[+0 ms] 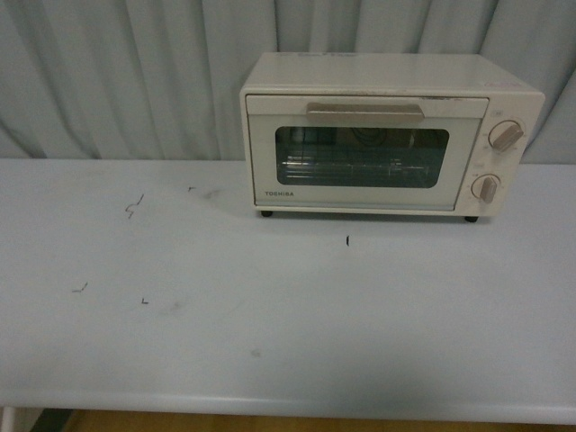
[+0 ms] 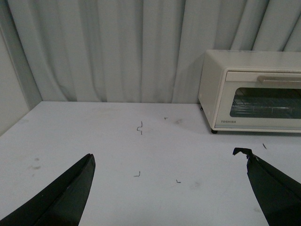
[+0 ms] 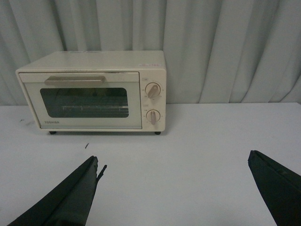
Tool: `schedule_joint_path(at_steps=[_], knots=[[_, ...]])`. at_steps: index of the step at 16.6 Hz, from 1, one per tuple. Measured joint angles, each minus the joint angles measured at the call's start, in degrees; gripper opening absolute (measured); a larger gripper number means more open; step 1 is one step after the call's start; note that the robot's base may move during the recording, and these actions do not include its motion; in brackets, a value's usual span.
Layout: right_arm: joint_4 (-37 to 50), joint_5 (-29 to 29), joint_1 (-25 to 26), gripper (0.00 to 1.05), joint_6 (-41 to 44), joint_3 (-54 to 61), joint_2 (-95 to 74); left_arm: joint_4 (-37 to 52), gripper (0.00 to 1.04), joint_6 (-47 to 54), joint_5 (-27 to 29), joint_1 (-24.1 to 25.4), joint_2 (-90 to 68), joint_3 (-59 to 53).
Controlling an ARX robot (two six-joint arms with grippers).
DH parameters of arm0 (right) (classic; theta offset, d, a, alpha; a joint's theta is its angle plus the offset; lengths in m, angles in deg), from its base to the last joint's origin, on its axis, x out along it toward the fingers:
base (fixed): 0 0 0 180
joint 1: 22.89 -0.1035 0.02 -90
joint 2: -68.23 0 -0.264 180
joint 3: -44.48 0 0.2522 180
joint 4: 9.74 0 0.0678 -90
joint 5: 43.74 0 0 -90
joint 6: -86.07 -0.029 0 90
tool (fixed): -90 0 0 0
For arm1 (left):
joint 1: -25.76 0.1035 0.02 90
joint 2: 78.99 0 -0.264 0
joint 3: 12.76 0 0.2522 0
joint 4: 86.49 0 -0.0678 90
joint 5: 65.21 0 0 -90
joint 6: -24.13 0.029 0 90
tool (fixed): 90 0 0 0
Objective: Open oven
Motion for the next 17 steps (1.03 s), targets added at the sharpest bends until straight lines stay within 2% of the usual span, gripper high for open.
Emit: schedule_joint_path(at_steps=[17], knots=[[0.0, 0.0, 0.0, 0.98, 0.0, 0.0, 0.0, 0.0, 0.98, 0.0, 0.0, 0.0, 0.0, 0.0]])
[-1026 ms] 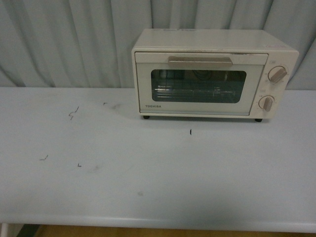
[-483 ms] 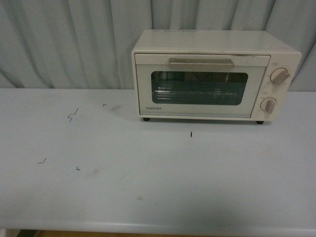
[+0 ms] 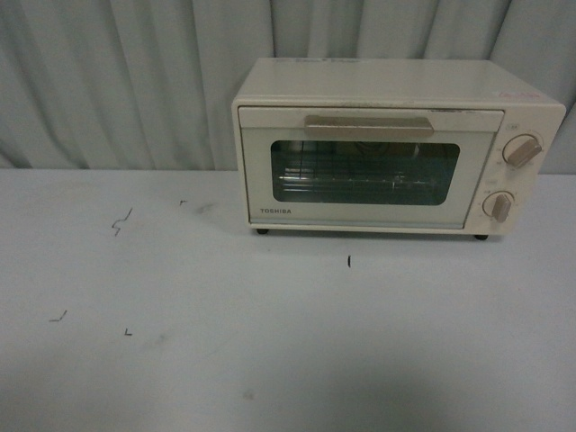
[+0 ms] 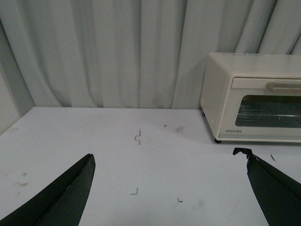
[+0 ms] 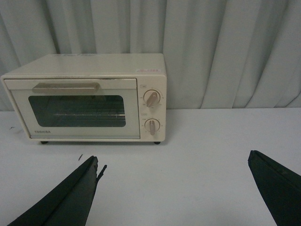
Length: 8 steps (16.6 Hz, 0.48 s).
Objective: Open oven
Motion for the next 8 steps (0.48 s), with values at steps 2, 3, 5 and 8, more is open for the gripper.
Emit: schedule_joint_path(at_steps=[2, 3, 5, 8], knots=[[0.0, 0.0, 0.0, 0.98, 0.0, 0.0, 0.0, 0.0, 0.98, 0.0, 0.0, 0.0, 0.0, 0.0], [0.0, 0.0, 0.0, 0.98, 0.0, 0.0, 0.0, 0.0, 0.98, 0.0, 0.0, 0.0, 0.0, 0.0], [0.0, 0.0, 0.0, 0.98, 0.0, 0.0, 0.0, 0.0, 0.98, 0.0, 0.0, 0.0, 0.0, 0.0], [0.0, 0.0, 0.0, 0.98, 0.0, 0.0, 0.0, 0.0, 0.98, 0.0, 0.0, 0.0, 0.0, 0.0]])
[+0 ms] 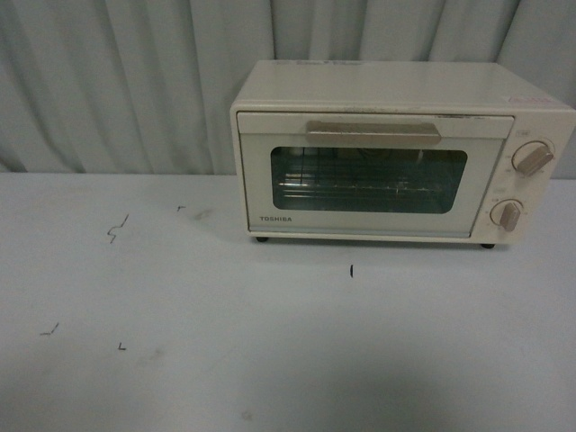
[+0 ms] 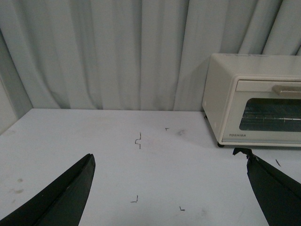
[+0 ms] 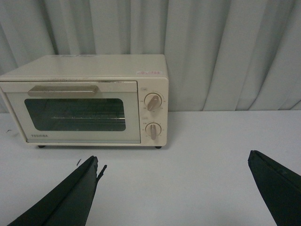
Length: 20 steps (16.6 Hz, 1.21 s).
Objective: Open oven
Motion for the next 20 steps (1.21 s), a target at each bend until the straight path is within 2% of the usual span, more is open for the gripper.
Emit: schedule_joint_path(at_steps=[20], knots=[[0.0, 0.0, 0.0, 0.98, 0.0, 0.0, 0.0, 0.0, 0.98, 0.0, 0.0, 0.0, 0.0, 0.0]])
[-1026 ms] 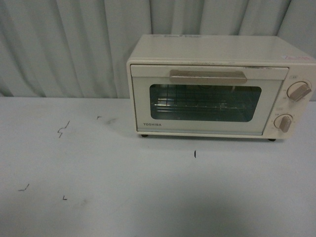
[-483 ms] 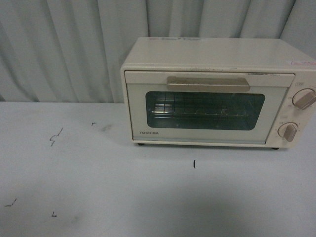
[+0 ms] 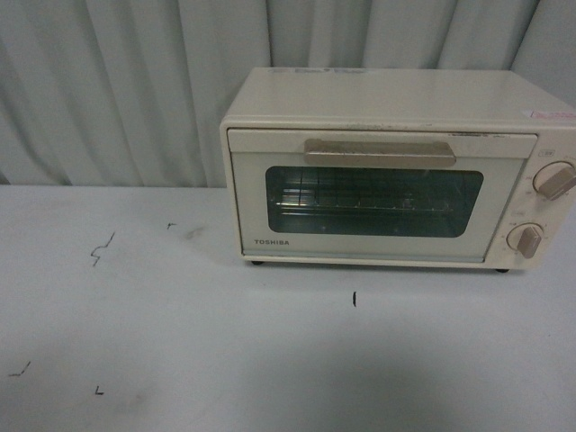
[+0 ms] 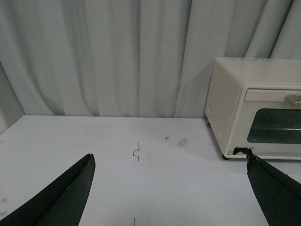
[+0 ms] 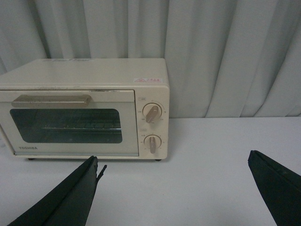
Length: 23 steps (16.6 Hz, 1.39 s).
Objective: Open oven
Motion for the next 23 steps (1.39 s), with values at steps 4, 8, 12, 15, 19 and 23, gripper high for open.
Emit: schedule_joint_path(at_steps=[4, 8, 12, 15, 19, 23], knots=[[0.0, 0.0, 0.0, 0.98, 0.0, 0.0, 0.0, 0.0, 0.98, 0.0, 0.0, 0.0, 0.0, 0.0], [0.0, 0.0, 0.0, 0.98, 0.0, 0.0, 0.0, -13.9, 0.98, -18.0, 16.5, -17.9, -22.0, 12.1], [0.0, 0.0, 0.0, 0.98, 0.0, 0.0, 0.0, 13.8, 0.98, -35.2, 13.7, -28.7, -55.6, 18.6], [0.0, 0.0, 0.0, 0.98, 0.0, 0.0, 0.0, 26.4, 0.98, -45.2, 10.7, -34.6, -81.6, 29.1], [0.0, 0.0, 0.0, 0.98, 0.0, 0.0, 0.0, 31.8, 0.98, -55.7, 8.3, -40.3, -102.3, 35.8], [0.0, 0.0, 0.0, 0.98, 0.0, 0.0, 0.0, 35.1, 0.98, -65.0, 7.9, -40.6, -112.9, 39.1]])
